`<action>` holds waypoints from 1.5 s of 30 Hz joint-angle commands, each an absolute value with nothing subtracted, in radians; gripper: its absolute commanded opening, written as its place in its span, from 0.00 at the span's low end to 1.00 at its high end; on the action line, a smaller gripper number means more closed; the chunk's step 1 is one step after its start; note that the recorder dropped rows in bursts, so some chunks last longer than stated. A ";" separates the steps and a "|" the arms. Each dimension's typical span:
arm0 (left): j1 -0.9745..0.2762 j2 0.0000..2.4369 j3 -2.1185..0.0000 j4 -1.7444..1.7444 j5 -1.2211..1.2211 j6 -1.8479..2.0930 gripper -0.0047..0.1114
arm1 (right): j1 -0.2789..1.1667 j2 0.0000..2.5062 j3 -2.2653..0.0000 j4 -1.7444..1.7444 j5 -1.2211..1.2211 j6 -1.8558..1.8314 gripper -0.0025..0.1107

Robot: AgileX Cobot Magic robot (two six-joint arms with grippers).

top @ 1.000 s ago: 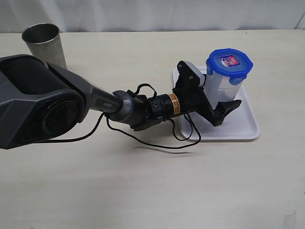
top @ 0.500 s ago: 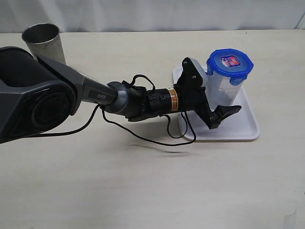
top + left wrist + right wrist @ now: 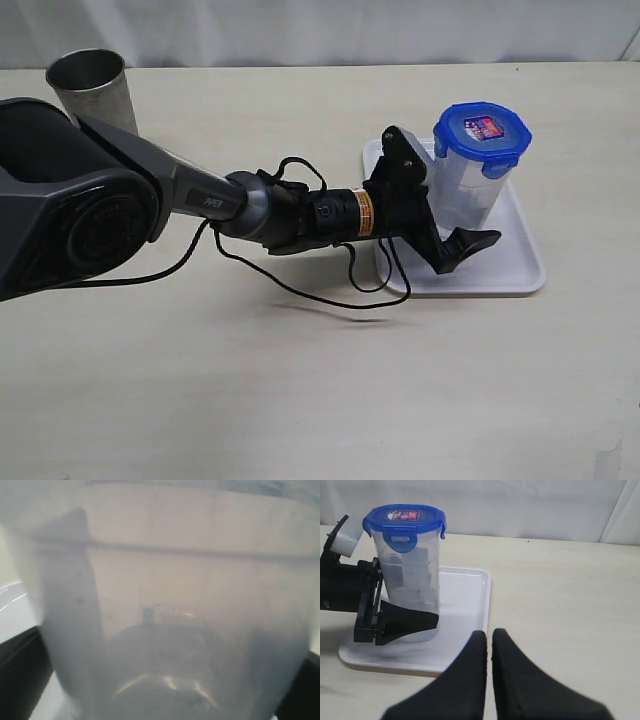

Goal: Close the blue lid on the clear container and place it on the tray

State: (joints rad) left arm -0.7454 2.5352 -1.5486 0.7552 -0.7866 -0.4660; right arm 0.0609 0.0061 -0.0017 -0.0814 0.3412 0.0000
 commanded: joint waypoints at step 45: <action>-0.516 2.307 -1.547 1.744 -0.862 -1.444 0.95 | 0.057 0.000 0.000 -0.083 0.342 0.000 0.06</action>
